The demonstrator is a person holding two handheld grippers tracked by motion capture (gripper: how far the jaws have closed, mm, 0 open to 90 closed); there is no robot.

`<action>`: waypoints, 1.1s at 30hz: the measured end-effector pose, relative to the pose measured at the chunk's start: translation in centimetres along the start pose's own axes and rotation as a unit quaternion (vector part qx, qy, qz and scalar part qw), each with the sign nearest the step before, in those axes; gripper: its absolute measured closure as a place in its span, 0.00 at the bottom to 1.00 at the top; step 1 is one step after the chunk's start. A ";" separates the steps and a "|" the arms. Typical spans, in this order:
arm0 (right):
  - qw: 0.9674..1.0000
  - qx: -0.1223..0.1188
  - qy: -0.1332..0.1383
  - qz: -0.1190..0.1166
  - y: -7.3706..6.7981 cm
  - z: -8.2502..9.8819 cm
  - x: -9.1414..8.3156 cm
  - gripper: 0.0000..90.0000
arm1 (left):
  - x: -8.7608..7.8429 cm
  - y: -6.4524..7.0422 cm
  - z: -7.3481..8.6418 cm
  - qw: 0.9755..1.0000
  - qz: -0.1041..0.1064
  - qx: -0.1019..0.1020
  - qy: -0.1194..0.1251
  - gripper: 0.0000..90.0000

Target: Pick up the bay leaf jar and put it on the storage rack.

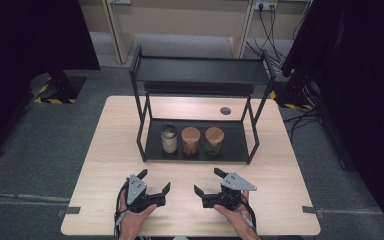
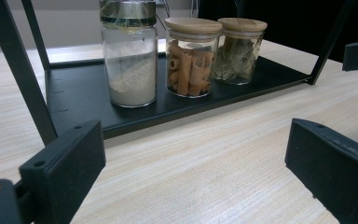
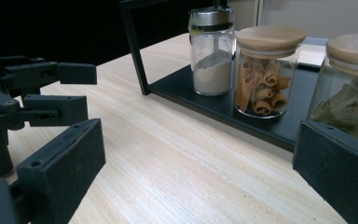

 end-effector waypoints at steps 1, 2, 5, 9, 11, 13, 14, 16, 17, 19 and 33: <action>1.000 0.001 -0.001 -0.001 0.0 0.1 0.0 0.03 | 0.0 0.0 0.0 1.000 0.000 0.000 0.001 0.05; 1.000 0.000 -0.002 -0.002 -0.1 0.1 0.0 0.03 | -0.1 0.1 0.0 1.000 0.000 0.000 0.003 0.05; 1.000 -0.002 -0.002 -0.004 -0.2 0.1 0.0 0.03 | -0.2 0.1 0.0 1.000 0.001 0.002 0.005 0.05; 1.000 -0.004 0.001 -0.006 -0.3 0.1 -0.2 0.03 | -0.2 0.1 0.0 1.000 0.004 0.003 0.004 0.05; 1.000 -0.005 0.001 -0.007 -0.3 0.1 -0.2 0.03 | -0.2 0.1 0.0 1.000 0.004 0.003 0.004 0.05; 1.000 -0.004 0.001 -0.005 -0.2 0.2 -0.2 0.03 | -0.2 0.1 0.0 1.000 0.004 0.003 0.002 0.05; 1.000 -0.003 0.001 -0.005 -0.2 0.2 -0.2 0.03 | -0.2 0.1 0.0 1.000 0.004 0.003 0.002 0.05; 1.000 -0.001 0.002 -0.005 -0.1 0.2 -0.3 0.03 | -0.2 0.2 0.0 1.000 0.004 0.004 0.004 0.05; 1.000 -0.001 0.002 -0.004 -0.1 0.2 -0.3 0.03 | -0.2 0.2 0.0 1.000 0.005 0.004 0.003 0.05; 1.000 -0.002 0.002 -0.003 -0.1 0.2 -0.3 0.03 | -0.2 0.2 0.0 1.000 0.005 0.003 0.003 0.05; 1.000 -0.001 0.003 0.002 0.0 0.3 -0.4 0.03 | -0.2 0.1 0.0 1.000 0.005 0.004 0.004 0.05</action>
Point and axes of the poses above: each handheld gripper's, and its own axes: x roughly forward along the jaws, z roughly out of its underside, y roughly to its right, the point moved 2 cm from there along x, roughly forward along the jaws, and after that the axes turned 13 degrees about -z, right-handed, at the moved point
